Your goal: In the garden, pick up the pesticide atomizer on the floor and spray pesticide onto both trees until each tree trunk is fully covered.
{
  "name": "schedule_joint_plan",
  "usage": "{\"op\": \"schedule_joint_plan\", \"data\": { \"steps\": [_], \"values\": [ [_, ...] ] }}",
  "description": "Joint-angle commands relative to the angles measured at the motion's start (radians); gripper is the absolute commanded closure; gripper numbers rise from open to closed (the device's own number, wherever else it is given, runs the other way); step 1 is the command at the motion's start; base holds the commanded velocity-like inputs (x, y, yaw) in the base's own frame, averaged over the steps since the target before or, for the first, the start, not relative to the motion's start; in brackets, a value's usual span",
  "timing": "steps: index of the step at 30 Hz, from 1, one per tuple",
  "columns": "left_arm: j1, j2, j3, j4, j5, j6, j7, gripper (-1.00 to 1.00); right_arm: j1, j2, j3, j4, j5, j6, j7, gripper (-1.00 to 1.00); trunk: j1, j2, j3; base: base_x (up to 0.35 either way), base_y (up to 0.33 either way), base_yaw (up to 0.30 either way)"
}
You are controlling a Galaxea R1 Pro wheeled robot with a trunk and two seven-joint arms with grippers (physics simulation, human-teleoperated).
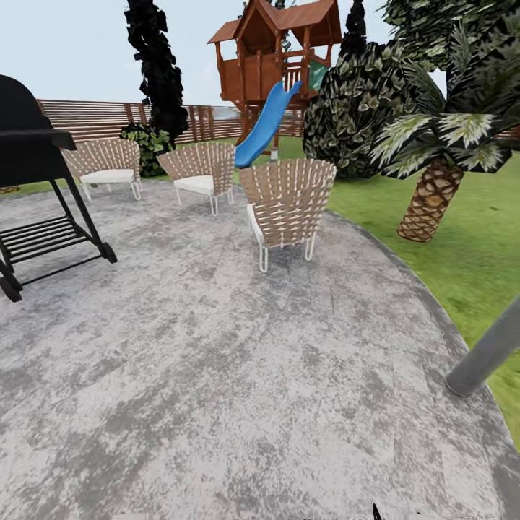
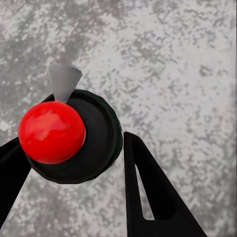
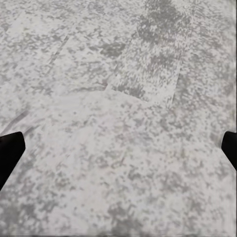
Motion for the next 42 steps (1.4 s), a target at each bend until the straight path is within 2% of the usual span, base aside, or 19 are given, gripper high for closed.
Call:
{"op": "schedule_joint_plan", "data": {
  "steps": [1,3,5,7,8,9,11,15,21,32,42],
  "values": [
    [0.0,0.002,0.004,0.0,-0.003,-0.003,0.002,1.0,-0.001,0.0,-0.001,0.001,0.0,-0.003,0.001,-1.0,0.0,0.0,-0.001,0.0,0.0,-0.3],
    [0.0,0.009,0.015,-0.003,-0.002,-0.003,0.003,1.0,-0.001,0.0,-0.001,0.001,0.0,-0.003,0.001,-1.0,0.0,0.0,-0.001,0.0,0.0,-0.3],
    [0.0,0.026,0.055,-0.008,-0.002,-0.004,0.003,1.0,-0.001,0.0,-0.001,0.001,0.0,-0.003,0.001,-1.0,0.0,0.0,-0.001,0.0,0.0,-0.3],
    [0.0,0.052,0.131,-0.012,-0.001,-0.009,-0.004,1.0,-0.001,0.0,-0.001,0.001,0.0,-0.003,0.001,-1.0,0.0,0.0,-0.001,0.0,0.0,-0.3],
    [0.0,0.067,0.187,-0.013,-0.002,-0.02,-0.009,1.0,-0.001,0.0,-0.001,0.001,0.0,-0.003,0.001,-1.0,0.0,0.0,-0.001,0.0,0.0,-0.3],
    [0.0,0.077,0.211,-0.014,-0.002,-0.024,-0.011,1.0,-0.001,0.0,-0.001,0.001,0.0,-0.003,0.0,-1.0,0.0,0.0,-0.001,0.0,0.0,-0.3],
    [0.0,0.085,0.226,-0.014,-0.002,-0.026,-0.012,1.0,-0.001,0.0,-0.001,0.001,0.0,-0.003,0.001,-1.0,0.0,0.0,-0.001,0.0,0.0,-0.3],
    [0.0,0.09,0.235,-0.014,-0.003,-0.028,-0.012,1.0,-0.001,0.0,-0.001,0.001,0.0,-0.003,0.0,-1.0,0.0,0.0,-0.001,0.0,0.0,-0.3],
    [0.0,0.079,0.224,-0.014,-0.012,-0.029,-0.012,1.0,-0.001,0.0,-0.001,0.001,0.0,-0.003,-0.001,-1.0,0.0,0.0,-0.001,0.036,-0.055,-0.3],
    [0.0,0.079,0.224,-0.014,-0.014,-0.029,-0.012,1.0,-0.001,0.0,-0.001,0.001,0.0,-0.003,-0.001,-1.0,0.0,0.0,-0.001,0.072,-0.247,-0.3],
    [0.0,0.079,0.224,-0.014,-0.014,-0.029,-0.012,1.0,-0.001,0.0,-0.001,0.001,0.0,-0.003,-0.001,-1.0,0.0,0.0,-0.001,-0.063,-0.267,-0.3]
  ]
}}
